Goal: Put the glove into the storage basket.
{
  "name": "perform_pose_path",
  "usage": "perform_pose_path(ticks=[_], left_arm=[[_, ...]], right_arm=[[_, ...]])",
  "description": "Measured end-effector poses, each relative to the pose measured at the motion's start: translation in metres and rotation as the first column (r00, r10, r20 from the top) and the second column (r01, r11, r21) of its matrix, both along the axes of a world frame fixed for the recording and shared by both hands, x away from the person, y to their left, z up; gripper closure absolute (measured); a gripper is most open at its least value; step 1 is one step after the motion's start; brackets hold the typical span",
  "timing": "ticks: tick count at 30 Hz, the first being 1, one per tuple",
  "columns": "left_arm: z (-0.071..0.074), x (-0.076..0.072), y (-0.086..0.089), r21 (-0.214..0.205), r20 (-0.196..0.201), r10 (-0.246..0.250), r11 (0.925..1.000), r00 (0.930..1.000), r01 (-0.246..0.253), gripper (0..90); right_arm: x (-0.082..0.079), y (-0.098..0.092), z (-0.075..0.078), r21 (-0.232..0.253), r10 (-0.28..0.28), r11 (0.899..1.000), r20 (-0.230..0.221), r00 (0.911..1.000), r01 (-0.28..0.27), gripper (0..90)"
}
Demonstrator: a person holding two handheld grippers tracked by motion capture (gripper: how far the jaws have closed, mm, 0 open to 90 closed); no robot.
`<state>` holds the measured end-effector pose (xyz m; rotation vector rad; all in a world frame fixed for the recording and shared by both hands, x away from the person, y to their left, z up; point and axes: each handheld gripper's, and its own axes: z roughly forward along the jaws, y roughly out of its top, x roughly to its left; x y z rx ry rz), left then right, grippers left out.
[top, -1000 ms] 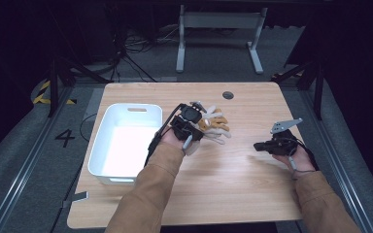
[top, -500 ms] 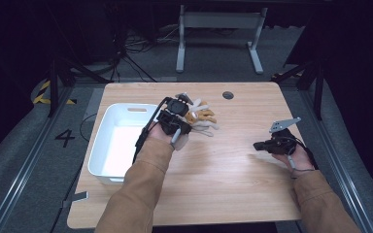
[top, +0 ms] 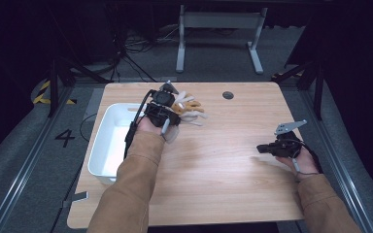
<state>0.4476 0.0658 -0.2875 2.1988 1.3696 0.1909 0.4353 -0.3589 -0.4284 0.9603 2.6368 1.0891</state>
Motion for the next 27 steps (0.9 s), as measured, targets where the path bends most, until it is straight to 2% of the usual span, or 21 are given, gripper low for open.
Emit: perform_pose_path(ticks=[2, 10, 17, 24, 27], left_arm=[[0.001, 0.002, 0.004, -0.008, 0.002, 0.033, 0.9994, 0.9995, -0.033, 68.6], [0.000, 0.007, 0.018, -0.027, -0.007, 0.093, 0.9952, 0.9956, -0.094, 68.6], [0.003, 0.003, 0.036, -0.027, 0.004, 0.142, 0.9896, 0.9899, -0.141, 68.4], [0.007, 0.000, 0.057, -0.042, 0.009, 0.227, 0.9731, 0.9738, -0.227, 68.2], [0.008, 0.000, 0.061, -0.046, 0.010, 0.240, 0.9698, 0.9707, -0.239, 68.1]], right_arm=[[-0.001, 0.000, 0.000, 0.002, 0.001, 1.000, 0.001, 1.0000, -0.001, 88.3], [-0.001, -0.003, 0.000, 0.022, 0.003, 1.000, -0.003, 1.0000, -0.003, 88.2], [-0.001, 0.001, -0.001, 0.016, 0.009, 1.000, -0.006, 0.9999, -0.009, 87.6], [0.001, 0.002, -0.002, 0.020, 0.006, 1.000, -0.010, 0.9999, -0.005, 87.5], [0.001, 0.001, -0.002, 0.019, 0.004, 1.000, -0.010, 0.9999, -0.004, 87.4]])
